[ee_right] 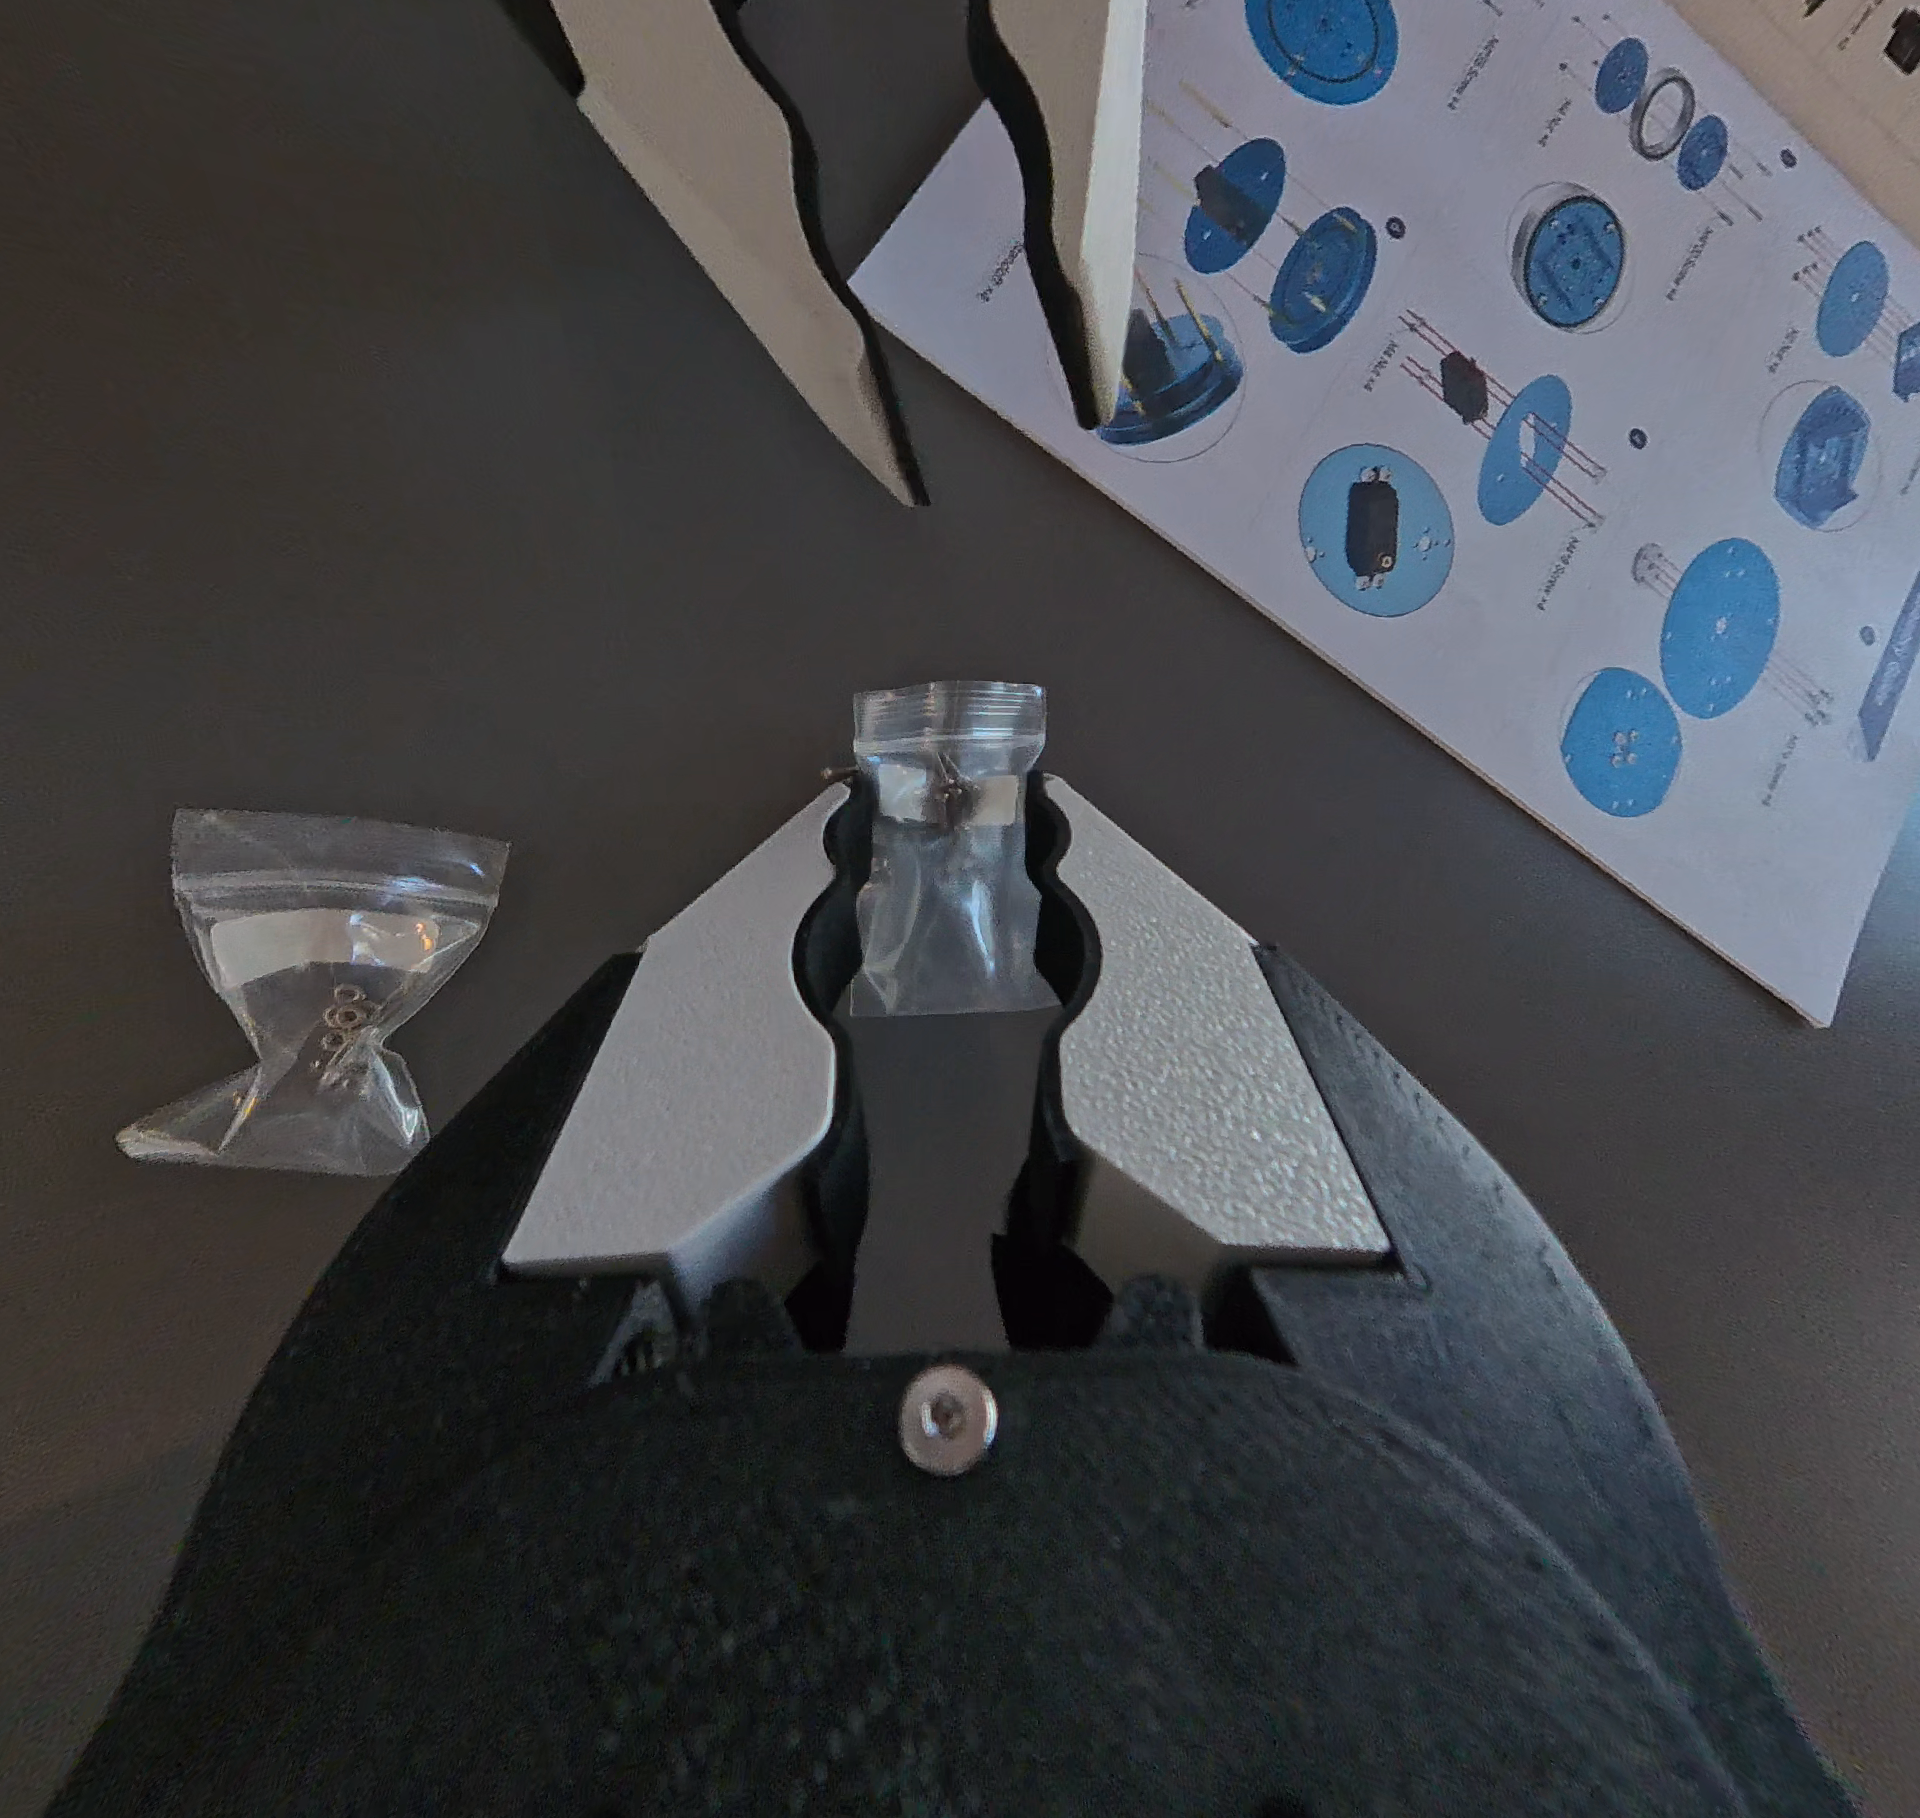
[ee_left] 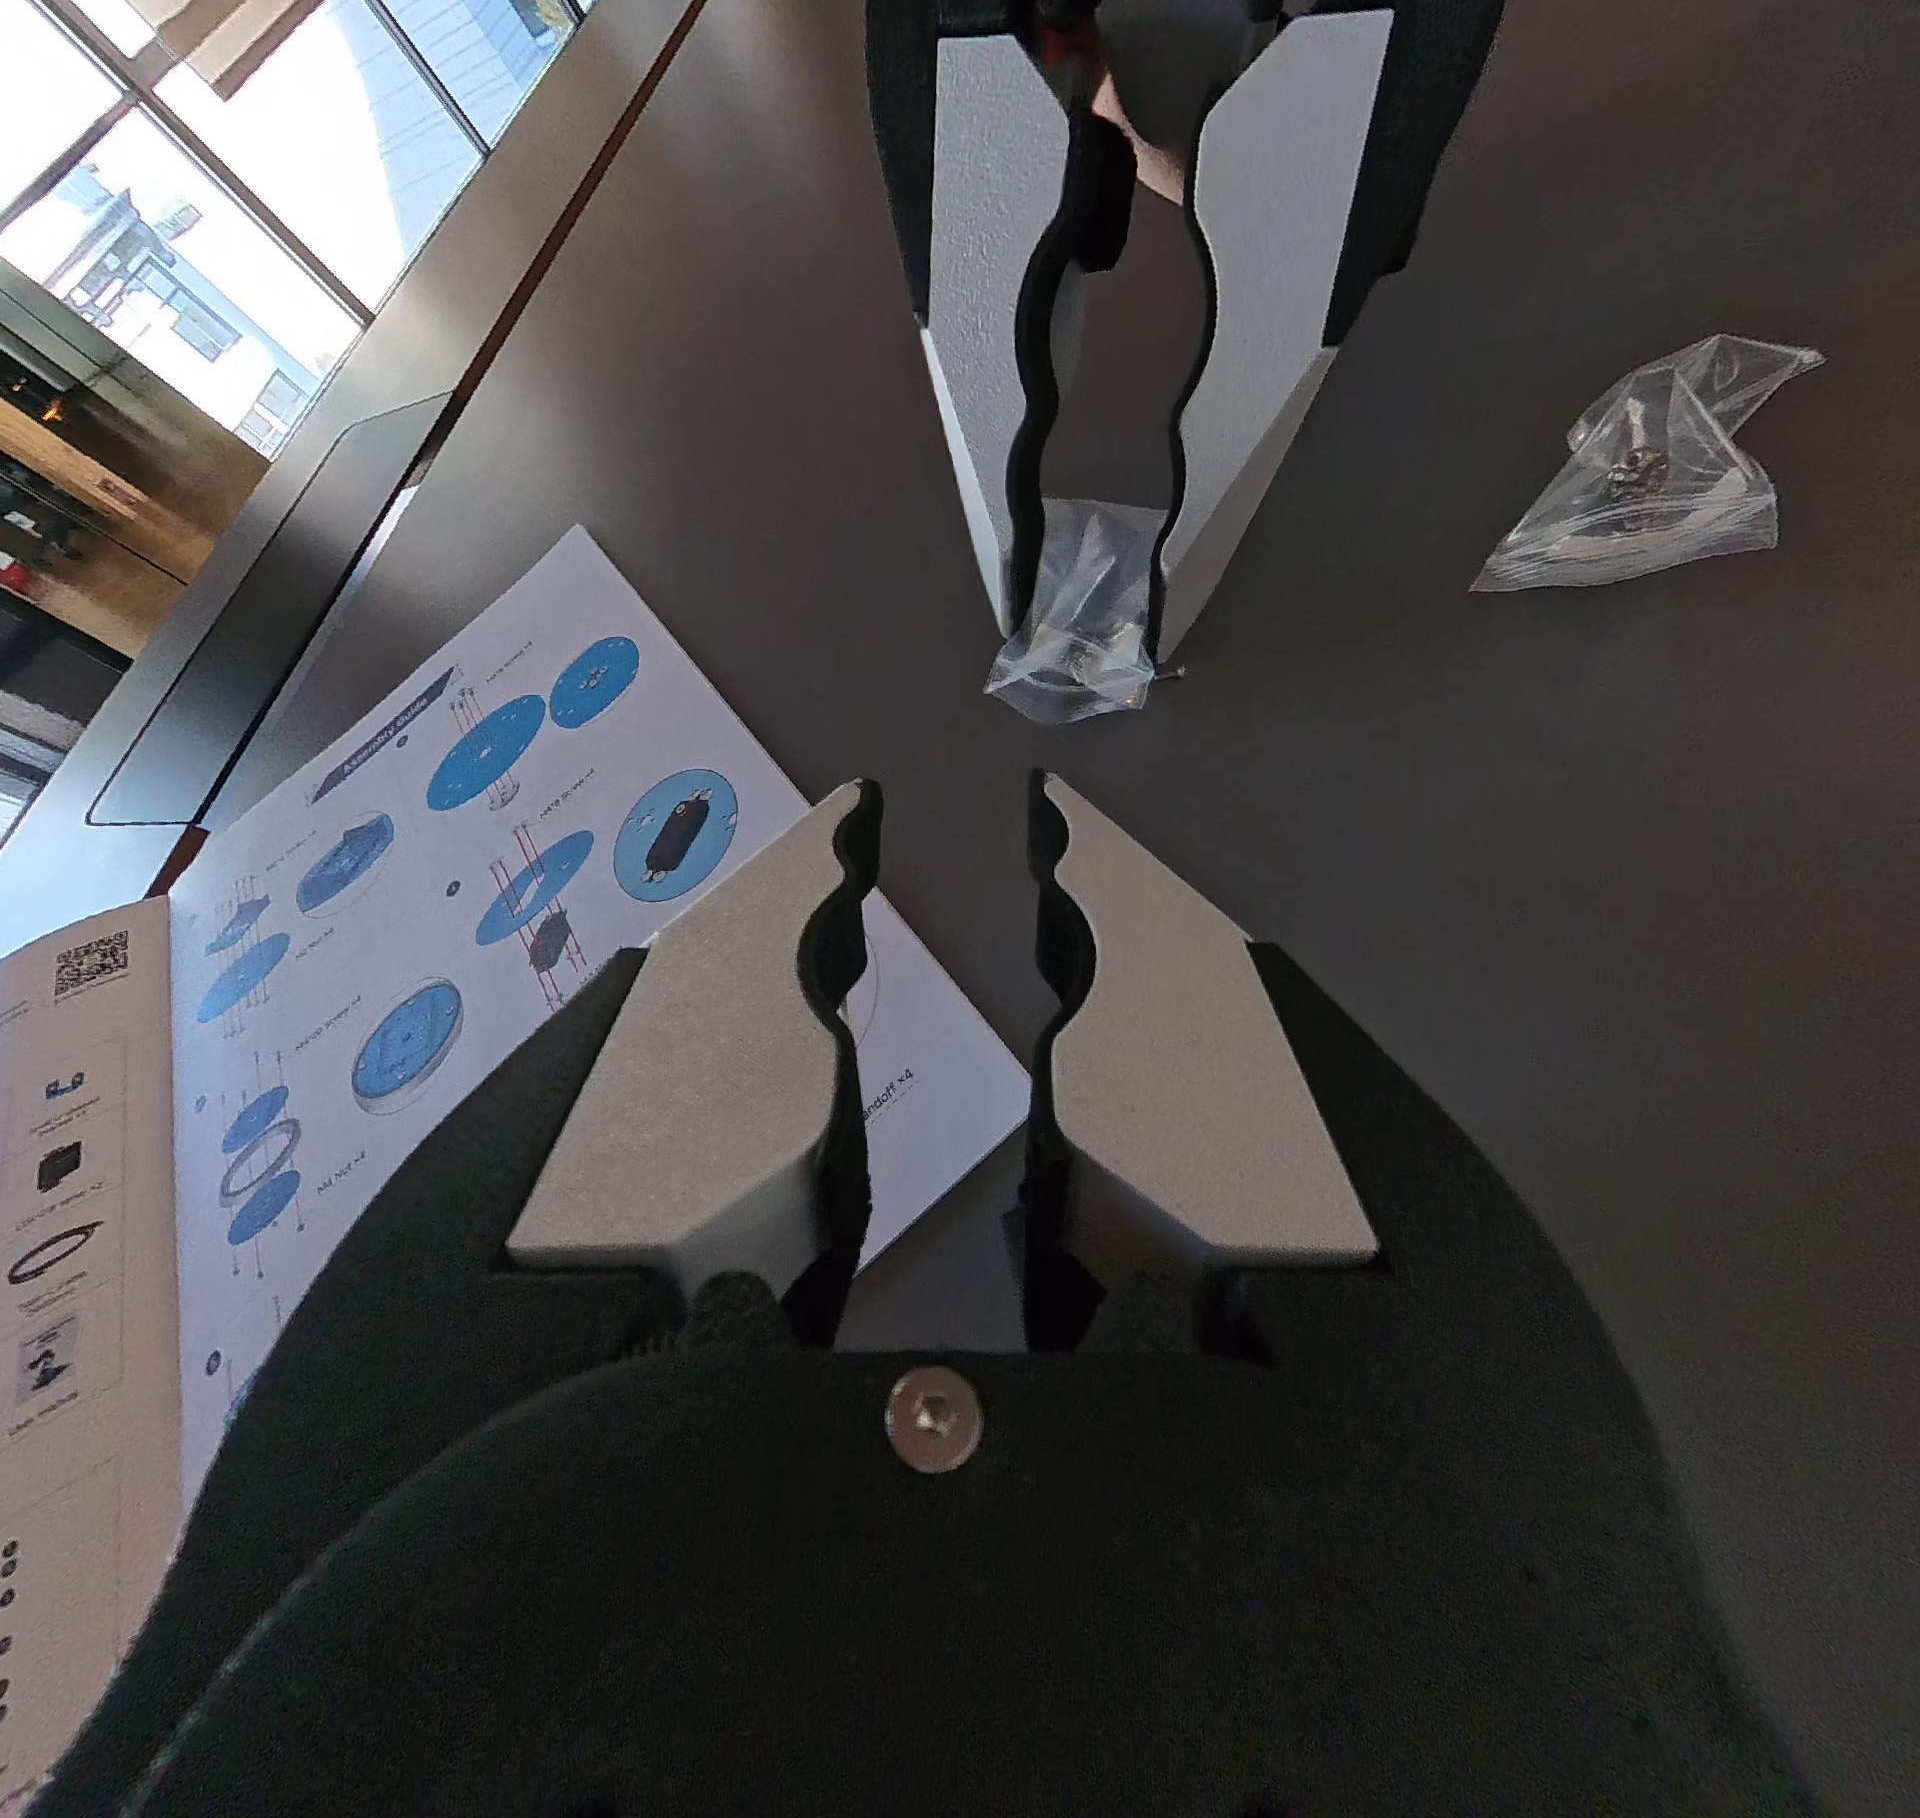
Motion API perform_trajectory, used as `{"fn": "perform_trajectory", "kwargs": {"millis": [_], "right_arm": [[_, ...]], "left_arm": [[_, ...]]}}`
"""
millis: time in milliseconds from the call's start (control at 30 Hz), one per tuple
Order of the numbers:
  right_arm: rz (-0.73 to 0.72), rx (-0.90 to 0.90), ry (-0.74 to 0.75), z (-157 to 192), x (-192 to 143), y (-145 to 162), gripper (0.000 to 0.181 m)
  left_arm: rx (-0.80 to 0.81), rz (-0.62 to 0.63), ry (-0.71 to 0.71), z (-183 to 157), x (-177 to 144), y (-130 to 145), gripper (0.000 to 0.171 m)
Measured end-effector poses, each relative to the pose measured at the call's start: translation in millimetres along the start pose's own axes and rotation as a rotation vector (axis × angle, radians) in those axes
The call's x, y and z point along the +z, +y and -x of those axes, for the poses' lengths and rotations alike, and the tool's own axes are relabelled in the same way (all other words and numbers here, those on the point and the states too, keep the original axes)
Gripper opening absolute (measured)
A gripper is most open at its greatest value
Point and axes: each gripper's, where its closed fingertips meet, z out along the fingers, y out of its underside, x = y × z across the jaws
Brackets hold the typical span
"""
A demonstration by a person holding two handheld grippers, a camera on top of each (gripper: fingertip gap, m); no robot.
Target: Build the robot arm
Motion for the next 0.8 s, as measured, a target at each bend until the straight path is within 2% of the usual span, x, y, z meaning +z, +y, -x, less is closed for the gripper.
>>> {"fn": "perform_trajectory", "kwargs": {"millis": [167,267,400,500,700,800], "right_arm": [[-0.028,0.030,0.004,-3.5,-2.2,1.1,0.046],[-0.020,0.023,0.023,-4.8,-6.6,4.0,0.047],[-0.037,0.031,0.033,-0.9,-16.8,3.4,0.040],[-0.069,0.004,-0.008,15.1,-21.6,-7.2,0.026],[-0.005,-0.061,-0.053,34.2,-4.4,-15.3,0.022],[0.000,-0.065,-0.058,38.3,-15.1,-17.0,0.023]], "left_arm": [[0.014,0.010,0.000,-1.4,0.7,1.3,0.026],[0.005,0.006,-0.004,0.0,0.2,1.1,0.026],[0.000,0.005,-0.011,1.3,-0.5,1.3,0.026],[-0.001,0.006,-0.013,1.7,-0.3,1.4,0.026],[-0.004,0.002,-0.016,2.4,-0.6,0.9,0.026],[-0.008,-0.004,-0.020,3.5,-1.4,0.3,0.026]]}}
